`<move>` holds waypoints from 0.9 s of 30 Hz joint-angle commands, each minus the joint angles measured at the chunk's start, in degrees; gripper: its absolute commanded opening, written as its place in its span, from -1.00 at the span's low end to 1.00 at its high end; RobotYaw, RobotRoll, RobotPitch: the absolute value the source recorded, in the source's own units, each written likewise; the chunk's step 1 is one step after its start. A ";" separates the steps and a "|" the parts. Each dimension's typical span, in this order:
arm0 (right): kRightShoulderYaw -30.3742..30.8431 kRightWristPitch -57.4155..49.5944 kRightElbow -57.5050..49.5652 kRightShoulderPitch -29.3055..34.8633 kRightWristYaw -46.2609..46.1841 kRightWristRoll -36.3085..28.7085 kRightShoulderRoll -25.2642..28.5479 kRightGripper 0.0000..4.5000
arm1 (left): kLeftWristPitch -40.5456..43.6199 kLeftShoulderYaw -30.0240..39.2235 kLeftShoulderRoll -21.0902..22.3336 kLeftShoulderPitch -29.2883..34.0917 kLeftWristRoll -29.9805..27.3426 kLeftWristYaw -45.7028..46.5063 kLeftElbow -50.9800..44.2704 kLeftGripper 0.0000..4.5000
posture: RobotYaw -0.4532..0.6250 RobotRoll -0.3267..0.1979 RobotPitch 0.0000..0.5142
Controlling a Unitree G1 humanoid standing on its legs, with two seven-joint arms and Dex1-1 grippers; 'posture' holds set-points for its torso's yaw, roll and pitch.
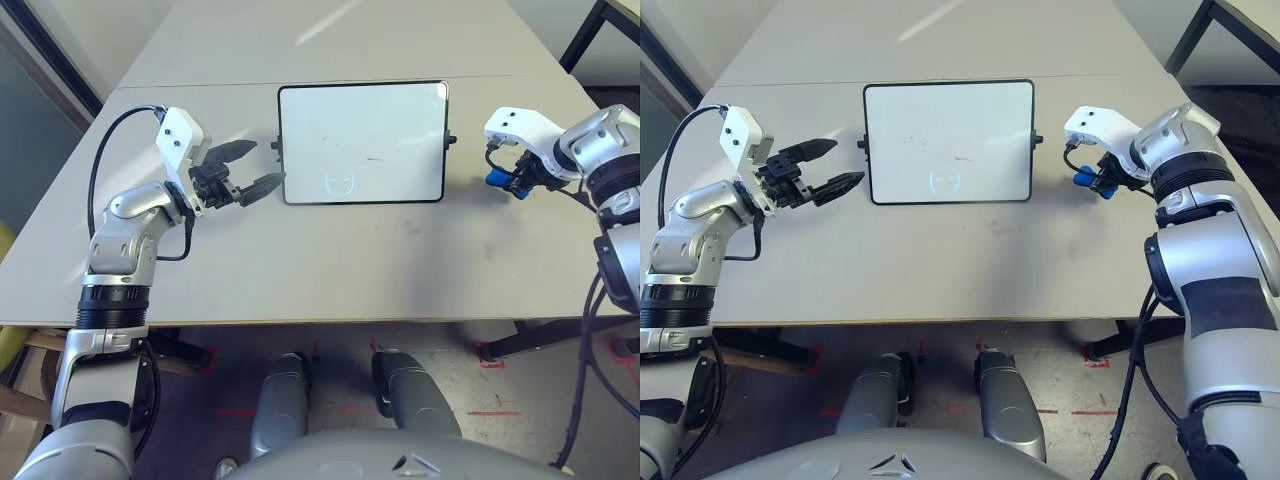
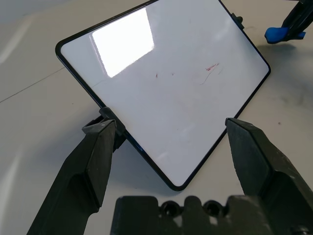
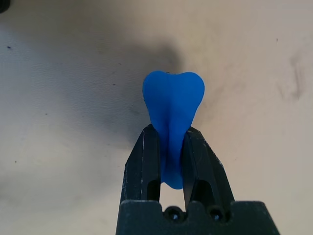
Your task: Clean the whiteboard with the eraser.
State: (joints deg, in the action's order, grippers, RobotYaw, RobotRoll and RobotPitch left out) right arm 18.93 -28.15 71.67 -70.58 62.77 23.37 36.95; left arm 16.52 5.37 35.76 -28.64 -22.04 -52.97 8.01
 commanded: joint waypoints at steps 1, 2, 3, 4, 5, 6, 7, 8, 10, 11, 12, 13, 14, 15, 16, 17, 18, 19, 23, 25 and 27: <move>-1.03 -2.03 1.38 -0.44 -0.67 -0.87 -0.12 -0.83 | 0.12 -0.38 0.47 -0.37 0.75 -0.50 0.76 1.00 | -0.36 0.25 -0.48; -1.11 -2.18 1.59 -0.25 -1.14 -0.89 -0.10 -0.83 | 0.09 -0.42 0.46 -0.42 0.77 -0.52 0.82 1.00 | -0.36 0.25 -0.49; -1.24 -2.34 1.74 -0.13 -1.55 -0.94 -0.11 -0.83 | 0.08 -0.44 0.46 -0.44 0.78 -0.53 0.83 1.00 | -0.36 0.25 -0.49; -1.46 -2.64 1.86 -0.07 -1.95 -1.12 -0.17 -0.83 | 0.09 -0.46 0.45 -0.47 0.78 -0.55 0.83 1.00 | -0.36 0.25 -0.49; -1.70 -2.98 1.95 -0.05 -2.24 -1.32 -0.25 -0.83 | 0.11 -0.48 0.44 -0.48 0.78 -0.56 0.80 1.00 | -0.36 0.25 -0.49; -2.05 -3.52 2.10 -0.07 -2.64 -1.57 -0.39 -0.83 | 0.10 -0.51 0.44 -0.60 0.81 -0.61 0.91 1.00 | -0.36 0.25 -0.49; -2.35 -3.98 2.22 -0.07 -3.12 -1.78 -0.50 -0.83 | 0.09 -0.54 0.44 -0.68 0.83 -0.64 1.00 1.00 | -0.36 0.25 -0.49; -2.73 -4.41 2.35 -0.05 -4.11 -1.99 -0.56 -0.67 | 0.08 -0.55 0.45 -0.74 0.85 -0.67 1.05 1.00 | -0.36 0.25 -0.49; -3.28 -4.97 2.58 0.00 -5.16 -2.45 -0.61 -0.39 | 0.05 -0.55 0.48 -0.80 0.89 -0.71 1.12 1.00 | -0.36 0.25 -0.50; -3.67 -5.21 2.66 0.00 -5.37 -2.87 -0.65 -0.22 | 0.06 -0.53 0.50 -0.81 0.89 -0.74 1.11 1.00 | -0.36 0.25 -0.50; -4.12 -5.60 2.72 -0.08 -5.36 -3.37 -0.65 -0.03 | 0.09 -0.50 0.54 -0.79 0.87 -0.76 1.07 1.00 | -0.36 0.25 -0.50; -4.51 -5.96 2.74 -0.17 -5.41 -3.75 -0.64 0.10 | 0.10 -0.47 0.57 -0.78 0.87 -0.78 1.03 1.00 | -0.36 0.25 -0.50; -4.79 -6.21 2.73 -0.22 -5.46 -3.95 -0.64 0.30 | 0.11 -0.45 0.59 -0.77 0.86 -0.80 1.01 1.00 | -0.36 0.25 -0.50; -5.15 -6.19 2.63 -0.26 -5.41 -4.24 -0.60 0.46 | 0.04 -0.44 0.60 -0.78 0.89 -0.82 1.10 1.00 | -0.35 0.25 -0.52; -5.45 -6.26 2.54 -0.26 -5.49 -4.47 -0.45 0.64 | 0.00 -0.41 0.62 -0.79 0.90 -0.86 1.15 1.00 | -0.35 0.25 -0.52; -5.86 -6.34 2.46 -0.24 -5.72 -4.85 -0.33 0.80 | -0.06 -0.37 0.65 -0.79 0.90 -0.91 1.23 1.00 | -0.35 0.25 -0.53; -6.16 -6.15 2.29 -0.18 -5.73 -5.17 -0.07 0.96 | -0.10 -0.31 0.70 -0.78 0.90 -0.95 1.27 1.00 | -0.35 0.25 -0.53; -6.25 -5.83 2.09 -0.07 -5.61 -5.31 0.19 0.98 | -0.12 -0.18 0.76 -0.76 0.85 -0.99 1.29 1.00 | -0.35 0.25 -0.53; -9.54 -0.30 -0.44 1.32 -6.01 -8.35 1.88 0.98 | 0.85 3.34 0.62 -0.72 -1.87 0.54 0.15 1.00 | -0.33 0.25 -0.54; -13.53 4.03 -2.33 2.68 -8.81 -11.76 2.63 0.98 | 1.12 6.32 0.30 -0.65 -3.38 2.87 -0.39 1.00 | -0.32 0.25 -0.52; -16.09 6.91 -3.63 3.85 -10.88 -13.86 2.86 0.98 | 1.19 8.14 0.03 -0.64 -3.99 4.78 -0.45 1.00 | -0.31 0.25 -0.51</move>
State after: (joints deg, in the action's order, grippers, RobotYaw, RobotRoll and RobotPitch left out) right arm 4.63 -23.51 69.26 -67.72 53.52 11.54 39.37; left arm 17.08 11.91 36.05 -28.96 -25.06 -49.73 8.27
